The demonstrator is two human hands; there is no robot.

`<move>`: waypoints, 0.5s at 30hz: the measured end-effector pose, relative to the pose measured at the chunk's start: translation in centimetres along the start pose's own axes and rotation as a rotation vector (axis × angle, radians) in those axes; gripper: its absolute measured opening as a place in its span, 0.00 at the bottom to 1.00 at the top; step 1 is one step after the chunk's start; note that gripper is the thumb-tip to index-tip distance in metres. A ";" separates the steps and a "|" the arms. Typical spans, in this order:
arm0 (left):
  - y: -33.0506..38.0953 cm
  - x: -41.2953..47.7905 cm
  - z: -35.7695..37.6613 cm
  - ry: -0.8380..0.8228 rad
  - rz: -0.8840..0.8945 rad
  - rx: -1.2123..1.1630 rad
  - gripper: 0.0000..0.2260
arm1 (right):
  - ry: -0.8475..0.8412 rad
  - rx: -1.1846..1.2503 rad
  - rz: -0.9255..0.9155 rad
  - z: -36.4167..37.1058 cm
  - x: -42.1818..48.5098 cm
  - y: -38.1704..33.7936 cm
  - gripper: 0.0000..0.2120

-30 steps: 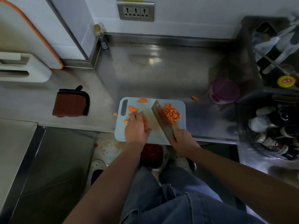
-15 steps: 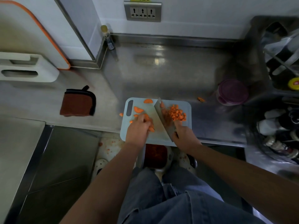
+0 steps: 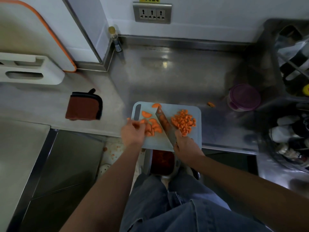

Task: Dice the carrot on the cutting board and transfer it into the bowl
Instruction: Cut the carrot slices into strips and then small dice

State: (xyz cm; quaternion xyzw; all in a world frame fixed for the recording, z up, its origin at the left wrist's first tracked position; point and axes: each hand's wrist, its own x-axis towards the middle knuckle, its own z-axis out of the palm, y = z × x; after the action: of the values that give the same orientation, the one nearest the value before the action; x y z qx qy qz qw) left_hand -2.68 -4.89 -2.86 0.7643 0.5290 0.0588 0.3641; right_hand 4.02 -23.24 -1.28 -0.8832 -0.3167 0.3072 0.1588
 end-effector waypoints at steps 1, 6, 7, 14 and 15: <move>-0.6 0.4 0.1 -0.013 -0.041 0.001 0.16 | 0.006 -0.008 0.004 0.3 0.0 -0.5 0.14; -1.9 0.6 0.0 -0.091 -0.100 -0.074 0.19 | 0.026 -0.007 0.011 1.3 0.6 -2.4 0.18; -1.9 0.6 0.0 -0.099 -0.086 -0.072 0.18 | 0.027 -0.001 0.013 1.2 0.7 -2.5 0.18; -1.4 1.3 -0.2 -0.158 -0.101 -0.132 0.15 | 0.194 0.028 0.035 -1.4 3.2 -2.4 0.14; -1.4 1.4 -0.2 -0.168 -0.098 -0.126 0.16 | 0.205 0.015 0.045 -1.7 3.7 -2.4 0.12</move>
State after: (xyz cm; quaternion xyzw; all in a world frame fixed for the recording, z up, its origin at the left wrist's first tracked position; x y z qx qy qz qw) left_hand -3.21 -3.31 -3.95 0.7152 0.5287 0.0097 0.4571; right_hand 6.25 -19.13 -0.47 -0.9157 -0.2767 0.2211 0.1900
